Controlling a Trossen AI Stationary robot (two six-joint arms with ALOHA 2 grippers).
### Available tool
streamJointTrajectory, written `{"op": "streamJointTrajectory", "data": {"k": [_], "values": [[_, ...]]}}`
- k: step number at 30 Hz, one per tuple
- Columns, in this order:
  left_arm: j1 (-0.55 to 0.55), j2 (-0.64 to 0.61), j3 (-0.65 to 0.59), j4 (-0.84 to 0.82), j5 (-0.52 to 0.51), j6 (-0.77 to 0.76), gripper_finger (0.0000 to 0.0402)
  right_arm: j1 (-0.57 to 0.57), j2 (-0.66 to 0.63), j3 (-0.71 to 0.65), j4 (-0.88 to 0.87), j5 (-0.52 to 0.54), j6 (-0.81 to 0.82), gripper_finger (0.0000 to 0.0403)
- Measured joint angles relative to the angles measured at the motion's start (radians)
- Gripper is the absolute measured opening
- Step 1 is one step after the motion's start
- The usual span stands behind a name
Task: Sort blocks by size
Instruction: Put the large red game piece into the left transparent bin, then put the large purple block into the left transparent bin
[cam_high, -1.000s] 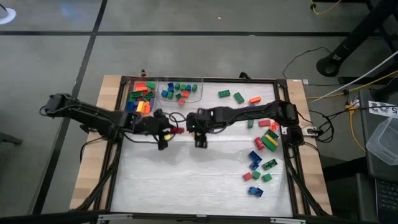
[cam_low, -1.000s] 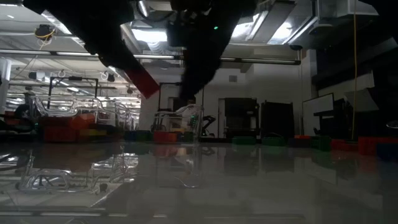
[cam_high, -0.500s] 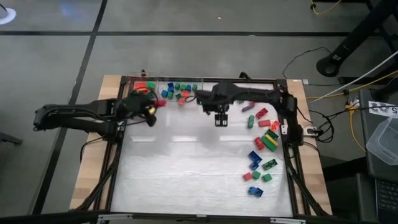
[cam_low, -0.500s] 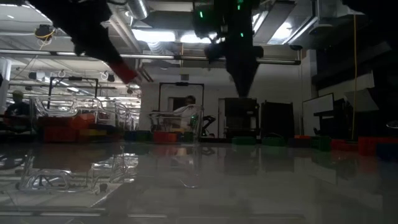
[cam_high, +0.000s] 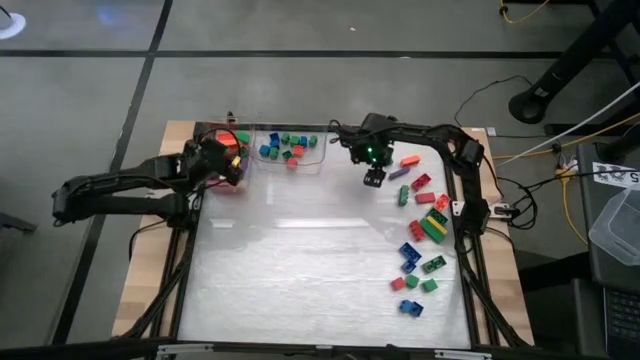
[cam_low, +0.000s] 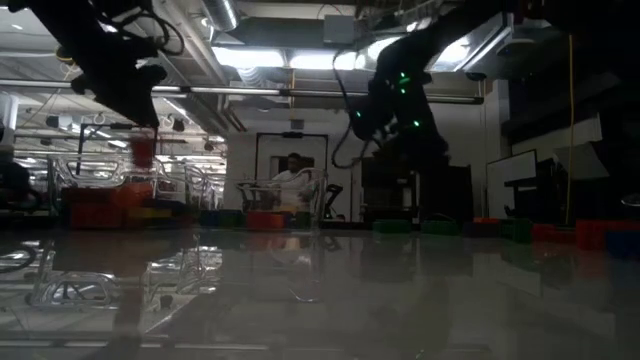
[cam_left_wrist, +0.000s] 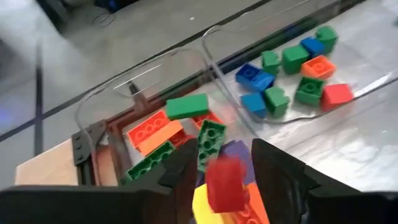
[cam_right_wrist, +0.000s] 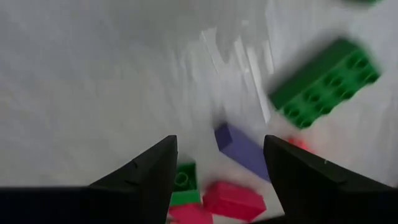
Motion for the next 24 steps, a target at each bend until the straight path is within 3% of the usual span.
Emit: {"op": "streamJointTrajectory", "data": {"k": [6,11,19,24], "values": [[0.040,0.042,-0.038,0.024,0.000,-0.004,0.0177,0.005,0.000,-0.126,0.008,0.146,-0.005,0.0237],[0.050,0.066,-0.069,0.054,0.001,-0.008,0.0185,0.002,0.000,-0.208,0.056,0.263,-0.037,0.0237],[0.050,0.075,-0.069,0.065,0.003,-0.009,0.0183,0.003,0.000,-0.276,0.184,0.266,-0.086,0.0228],[0.050,0.075,-0.069,0.066,0.003,-0.009,0.0183,0.003,-0.001,-0.280,0.189,0.221,-0.086,0.0165]]}}
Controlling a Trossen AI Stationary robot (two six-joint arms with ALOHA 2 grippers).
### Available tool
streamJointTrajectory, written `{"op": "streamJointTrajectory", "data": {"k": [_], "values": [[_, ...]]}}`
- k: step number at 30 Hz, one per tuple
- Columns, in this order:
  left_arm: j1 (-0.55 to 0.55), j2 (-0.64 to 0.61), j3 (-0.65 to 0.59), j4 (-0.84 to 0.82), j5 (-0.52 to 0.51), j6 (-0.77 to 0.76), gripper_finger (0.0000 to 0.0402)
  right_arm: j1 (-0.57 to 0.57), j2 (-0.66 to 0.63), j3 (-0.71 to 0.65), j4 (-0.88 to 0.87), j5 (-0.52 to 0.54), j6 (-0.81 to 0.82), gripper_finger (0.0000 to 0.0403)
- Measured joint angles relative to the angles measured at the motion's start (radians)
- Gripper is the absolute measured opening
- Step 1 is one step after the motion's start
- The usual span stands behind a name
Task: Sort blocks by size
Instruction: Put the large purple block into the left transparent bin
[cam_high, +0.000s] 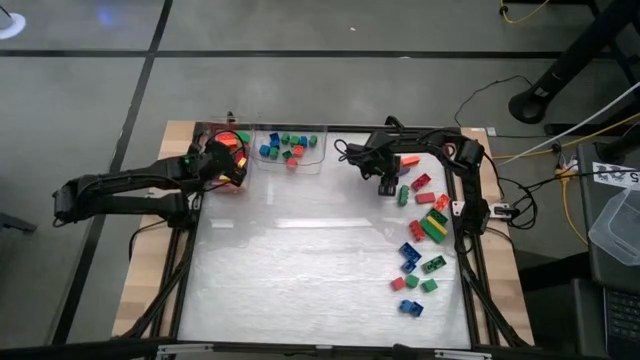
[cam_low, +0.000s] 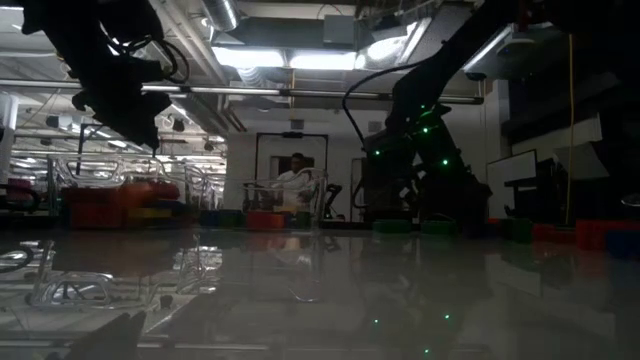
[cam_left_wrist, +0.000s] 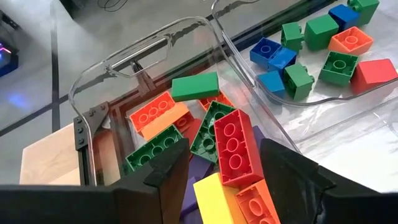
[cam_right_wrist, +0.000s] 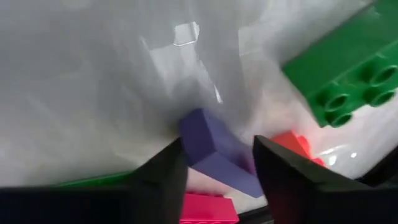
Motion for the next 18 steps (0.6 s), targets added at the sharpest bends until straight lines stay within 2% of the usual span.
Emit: {"op": "streamJointTrajectory", "data": {"k": [6,14,18], "values": [[0.000,0.000,0.000,0.003,0.000,-0.001,0.0183,0.001,-0.001,0.000,0.002,-0.079,0.002,0.0052],[-0.003,0.000,0.000,0.085,0.089,0.060,0.0182,0.038,-0.001,0.054,0.017,-0.211,0.077,0.0054],[-0.003,-0.005,0.000,0.140,0.095,0.114,0.0182,0.104,0.002,0.100,0.044,-0.283,0.083,0.0088]]}}
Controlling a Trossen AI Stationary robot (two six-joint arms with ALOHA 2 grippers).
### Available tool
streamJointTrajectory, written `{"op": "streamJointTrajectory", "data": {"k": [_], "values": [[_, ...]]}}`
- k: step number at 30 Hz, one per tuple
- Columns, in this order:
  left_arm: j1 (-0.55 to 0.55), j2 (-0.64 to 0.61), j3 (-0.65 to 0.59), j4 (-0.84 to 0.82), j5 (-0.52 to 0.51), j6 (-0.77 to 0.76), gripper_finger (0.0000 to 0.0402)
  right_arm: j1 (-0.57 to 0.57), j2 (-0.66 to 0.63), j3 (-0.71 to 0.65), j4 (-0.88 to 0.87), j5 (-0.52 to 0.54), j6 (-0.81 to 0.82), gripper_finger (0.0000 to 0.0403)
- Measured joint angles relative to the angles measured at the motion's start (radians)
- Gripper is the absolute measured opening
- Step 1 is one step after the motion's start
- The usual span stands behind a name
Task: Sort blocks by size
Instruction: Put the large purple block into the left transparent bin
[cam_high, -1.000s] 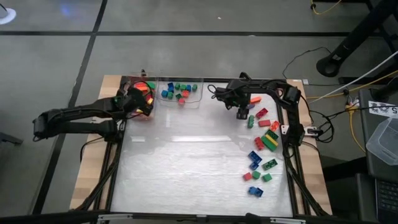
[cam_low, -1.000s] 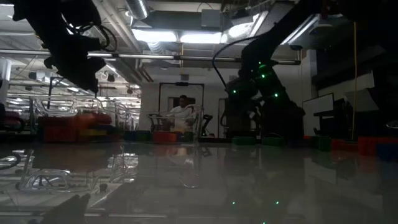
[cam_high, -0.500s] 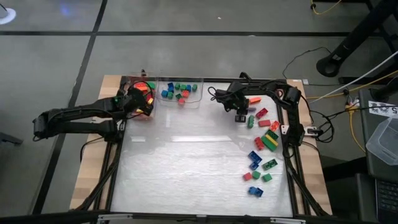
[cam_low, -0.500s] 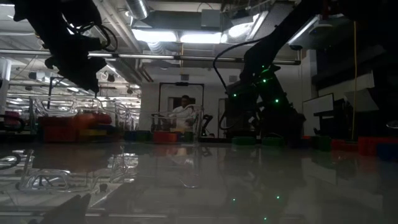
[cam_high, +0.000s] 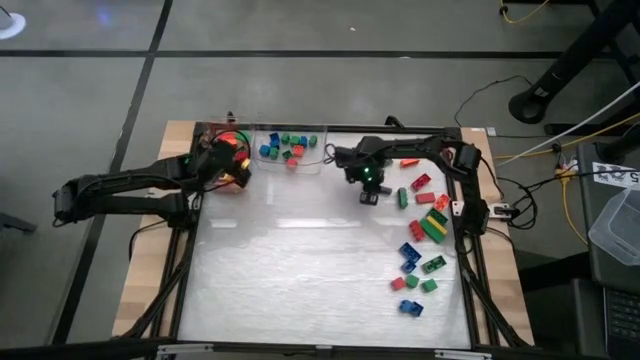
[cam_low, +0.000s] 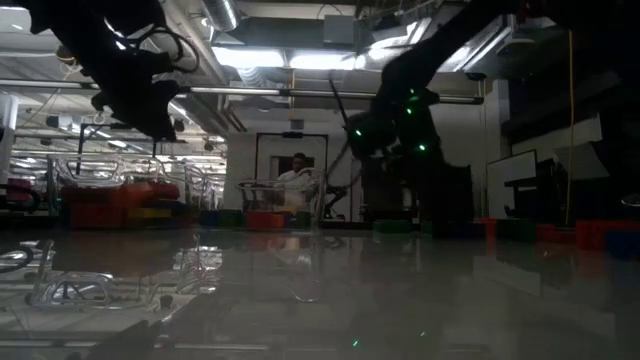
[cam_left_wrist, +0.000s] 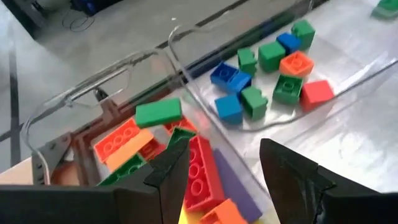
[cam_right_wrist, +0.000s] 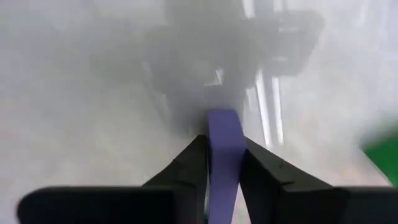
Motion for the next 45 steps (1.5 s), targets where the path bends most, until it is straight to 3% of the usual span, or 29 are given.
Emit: {"op": "streamJointTrajectory", "data": {"k": [3,8,18,21,26,31,45], "values": [[0.000,0.000,0.000,0.031,0.000,0.021,0.0182,0.057,0.000,0.039,0.006,-0.035,0.000,0.0087],[0.000,0.000,0.000,0.050,0.043,0.029,0.0182,0.153,0.001,0.128,0.045,-0.035,-0.005,0.0050],[-0.085,0.000,0.000,0.169,0.470,0.096,0.0182,0.294,0.001,0.339,0.309,-0.021,-0.096,0.0072],[-0.132,0.000,0.000,0.198,0.538,0.128,0.0182,0.315,0.001,0.389,0.413,-0.020,-0.140,0.0062],[-0.202,0.000,0.000,0.195,0.541,0.158,0.0182,0.325,0.001,0.440,0.561,-0.020,-0.185,0.0050],[-0.250,0.000,0.000,0.195,0.541,0.197,0.0182,0.324,-0.001,0.448,0.708,-0.020,-0.185,0.0063],[-0.266,0.001,0.000,0.288,0.530,0.236,0.0182,0.324,-0.001,0.447,0.858,-0.129,-0.166,0.0058]]}}
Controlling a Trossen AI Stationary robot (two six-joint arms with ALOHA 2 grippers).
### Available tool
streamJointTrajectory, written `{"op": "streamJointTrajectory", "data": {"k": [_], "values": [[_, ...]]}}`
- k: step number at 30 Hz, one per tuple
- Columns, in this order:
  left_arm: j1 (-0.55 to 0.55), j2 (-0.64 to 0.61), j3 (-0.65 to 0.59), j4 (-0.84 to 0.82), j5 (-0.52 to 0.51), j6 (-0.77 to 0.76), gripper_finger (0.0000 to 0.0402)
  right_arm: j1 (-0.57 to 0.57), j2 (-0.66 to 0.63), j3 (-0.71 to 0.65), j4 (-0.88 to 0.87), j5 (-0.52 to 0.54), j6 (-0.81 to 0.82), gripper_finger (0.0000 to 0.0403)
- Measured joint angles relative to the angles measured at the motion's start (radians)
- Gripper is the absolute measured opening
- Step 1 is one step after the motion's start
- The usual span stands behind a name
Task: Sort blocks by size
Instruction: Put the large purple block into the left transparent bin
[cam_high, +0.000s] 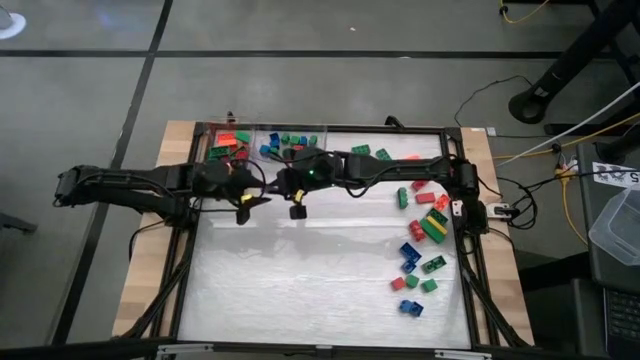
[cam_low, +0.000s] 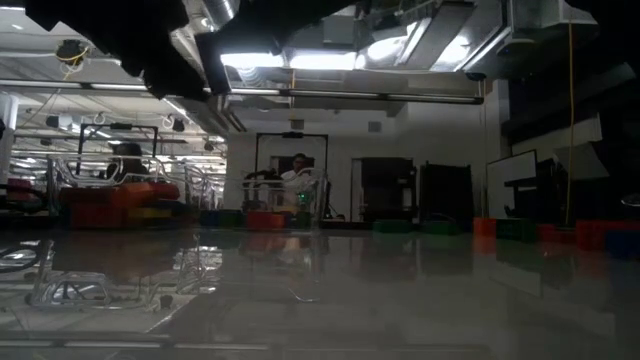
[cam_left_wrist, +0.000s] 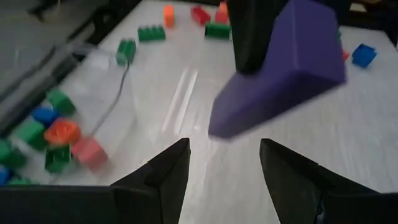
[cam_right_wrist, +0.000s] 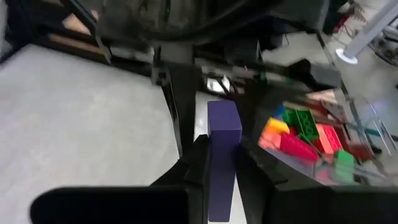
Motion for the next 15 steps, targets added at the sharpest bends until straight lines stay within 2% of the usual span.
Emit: {"op": "streamJointTrajectory", "data": {"k": [11,15], "values": [[0.000,0.000,0.000,0.129,-0.001,0.085,0.0181,0.000,0.000,0.000,0.101,-0.006,0.008,0.0057],[0.000,0.000,0.000,0.124,-0.001,0.113,0.0154,0.000,0.000,0.000,0.102,-0.006,0.008,0.0057]]}}
